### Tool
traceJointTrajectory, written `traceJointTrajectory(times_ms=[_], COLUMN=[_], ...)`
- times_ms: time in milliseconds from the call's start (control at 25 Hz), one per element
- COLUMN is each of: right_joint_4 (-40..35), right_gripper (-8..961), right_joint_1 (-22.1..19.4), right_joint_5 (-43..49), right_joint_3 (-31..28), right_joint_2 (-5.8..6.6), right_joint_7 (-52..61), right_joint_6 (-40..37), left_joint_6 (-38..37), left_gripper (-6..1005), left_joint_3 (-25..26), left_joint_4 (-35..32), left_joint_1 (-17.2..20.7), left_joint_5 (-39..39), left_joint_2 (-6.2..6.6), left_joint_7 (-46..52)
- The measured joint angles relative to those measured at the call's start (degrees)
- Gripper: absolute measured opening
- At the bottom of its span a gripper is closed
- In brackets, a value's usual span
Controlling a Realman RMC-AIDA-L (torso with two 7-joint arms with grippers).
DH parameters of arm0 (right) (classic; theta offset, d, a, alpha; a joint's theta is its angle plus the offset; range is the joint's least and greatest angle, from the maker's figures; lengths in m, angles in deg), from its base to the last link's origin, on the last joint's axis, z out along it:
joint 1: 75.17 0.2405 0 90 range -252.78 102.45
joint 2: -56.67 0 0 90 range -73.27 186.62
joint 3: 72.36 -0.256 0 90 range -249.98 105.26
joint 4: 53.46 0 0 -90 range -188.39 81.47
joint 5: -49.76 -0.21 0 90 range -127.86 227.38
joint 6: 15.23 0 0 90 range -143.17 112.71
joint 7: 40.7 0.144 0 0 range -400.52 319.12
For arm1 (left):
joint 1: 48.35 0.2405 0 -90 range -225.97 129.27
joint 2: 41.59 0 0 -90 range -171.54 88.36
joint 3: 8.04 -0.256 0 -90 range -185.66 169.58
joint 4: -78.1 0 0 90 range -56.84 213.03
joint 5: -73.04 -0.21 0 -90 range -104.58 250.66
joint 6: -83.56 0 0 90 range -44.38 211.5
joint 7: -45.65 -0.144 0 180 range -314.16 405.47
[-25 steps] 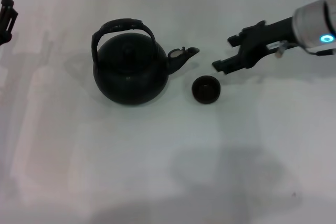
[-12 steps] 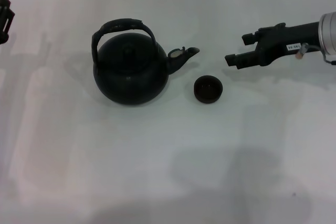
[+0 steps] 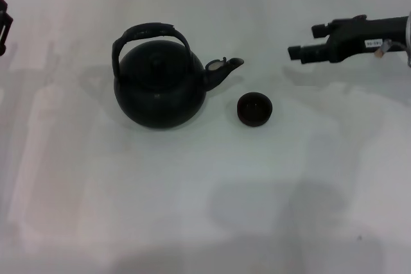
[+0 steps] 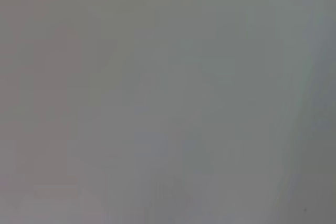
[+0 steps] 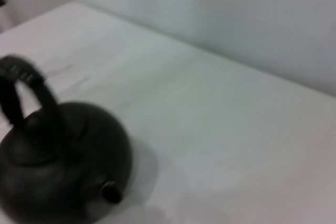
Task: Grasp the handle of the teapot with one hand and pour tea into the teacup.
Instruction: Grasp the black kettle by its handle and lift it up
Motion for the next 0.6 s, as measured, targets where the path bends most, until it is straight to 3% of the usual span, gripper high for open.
traceJointTrajectory(times_ms=[200,360,600], right_joint_4=[2.3,6.6,20.8], right_gripper=[845,845,846], right_joint_1=[-2.4,-5.0,-5.4], right_joint_5=[-10.0,-25.3,-47.8], right_joint_3=[-0.6,-2.9,-12.9], right_joint_2=[0.09,-0.02,0.0], right_joint_7=[-4.6,-12.6,-26.5], right_joint_6=[-6.5,-12.8,-15.4], left_joint_6=[-0.3,-0.5,-0.6], left_gripper=[756,756,755], left_joint_3=[-0.5,-0.7,-0.8], left_joint_4=[0.0,0.0,0.0], left_joint_1=[0.6,1.1,1.5], left_joint_5=[-0.4,-0.7,-2.1], left_joint_2=[0.0,-0.08,-0.07], left_joint_7=[0.0,-0.1,0.0])
